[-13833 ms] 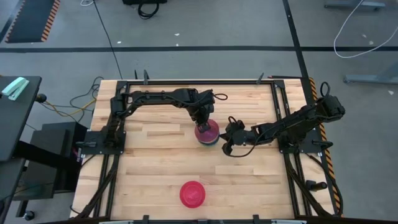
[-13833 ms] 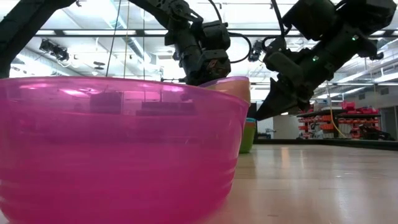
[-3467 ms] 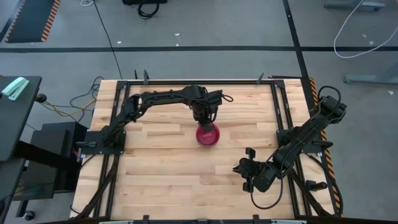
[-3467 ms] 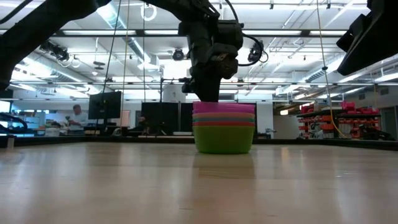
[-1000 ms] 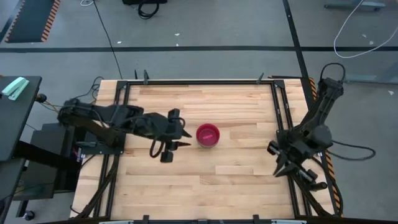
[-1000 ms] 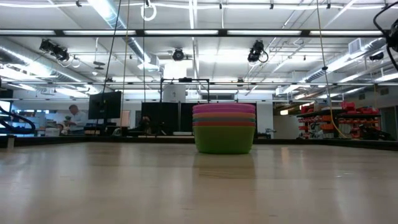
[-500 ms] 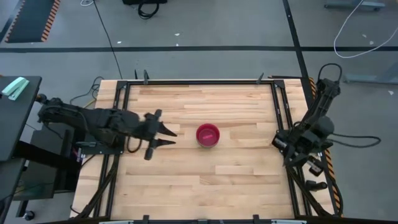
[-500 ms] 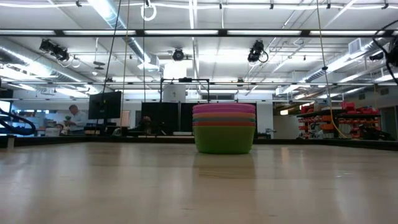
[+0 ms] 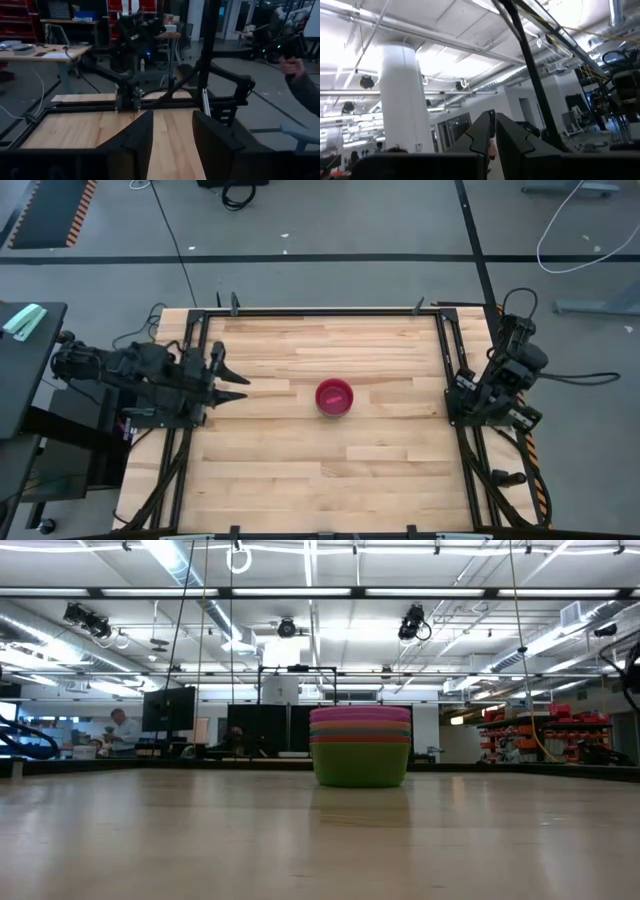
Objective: Nest bowls inside each other
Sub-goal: Return to Home Position
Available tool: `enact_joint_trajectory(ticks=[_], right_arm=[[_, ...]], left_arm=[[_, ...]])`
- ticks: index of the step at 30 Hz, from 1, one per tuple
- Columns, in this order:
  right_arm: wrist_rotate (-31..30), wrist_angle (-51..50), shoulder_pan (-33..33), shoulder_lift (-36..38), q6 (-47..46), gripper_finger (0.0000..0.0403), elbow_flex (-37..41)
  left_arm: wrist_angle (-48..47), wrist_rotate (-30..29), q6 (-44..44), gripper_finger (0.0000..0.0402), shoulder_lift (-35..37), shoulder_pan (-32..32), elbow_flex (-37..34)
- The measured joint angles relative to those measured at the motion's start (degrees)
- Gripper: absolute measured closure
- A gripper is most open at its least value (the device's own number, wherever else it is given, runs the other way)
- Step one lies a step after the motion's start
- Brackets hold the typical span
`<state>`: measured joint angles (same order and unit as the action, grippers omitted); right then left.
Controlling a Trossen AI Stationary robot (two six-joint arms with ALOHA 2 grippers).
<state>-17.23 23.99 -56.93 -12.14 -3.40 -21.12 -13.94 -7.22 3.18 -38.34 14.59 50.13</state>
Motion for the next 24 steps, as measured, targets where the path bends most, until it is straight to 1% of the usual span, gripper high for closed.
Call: enact_joint_trajectory(ticks=[9, 14, 16, 19, 24], right_arm=[[0.0, -6.6, 0.0, 7.8, 0.0, 0.0364, 0.0], [0.0, -9.6, 0.0, 10.9, -0.5, 0.0364, 0.0], [0.0, -10.4, 0.0, 11.8, -0.8, 0.0364, 0.0], [0.0, -10.8, 0.0, 12.1, -0.9, 0.0364, -0.1], [0.0, -11.1, 0.0, 12.1, -0.9, 0.0364, -0.6]], left_arm=[[-1.6, 0.1, 0.5, 0.0268, 3.3, 0.0, 0.0], [-3.7, 2.0, 0.9, 0.0264, 5.5, 0.0, 0.0], [-4.4, 3.1, 1.0, 0.0260, 6.3, 0.0, 0.0], [-4.8, 3.3, 1.0, 0.0256, 7.3, 0.0, 0.0], [-8.4, 3.3, 0.7, 0.0258, 10.9, 0.0, 0.0]])
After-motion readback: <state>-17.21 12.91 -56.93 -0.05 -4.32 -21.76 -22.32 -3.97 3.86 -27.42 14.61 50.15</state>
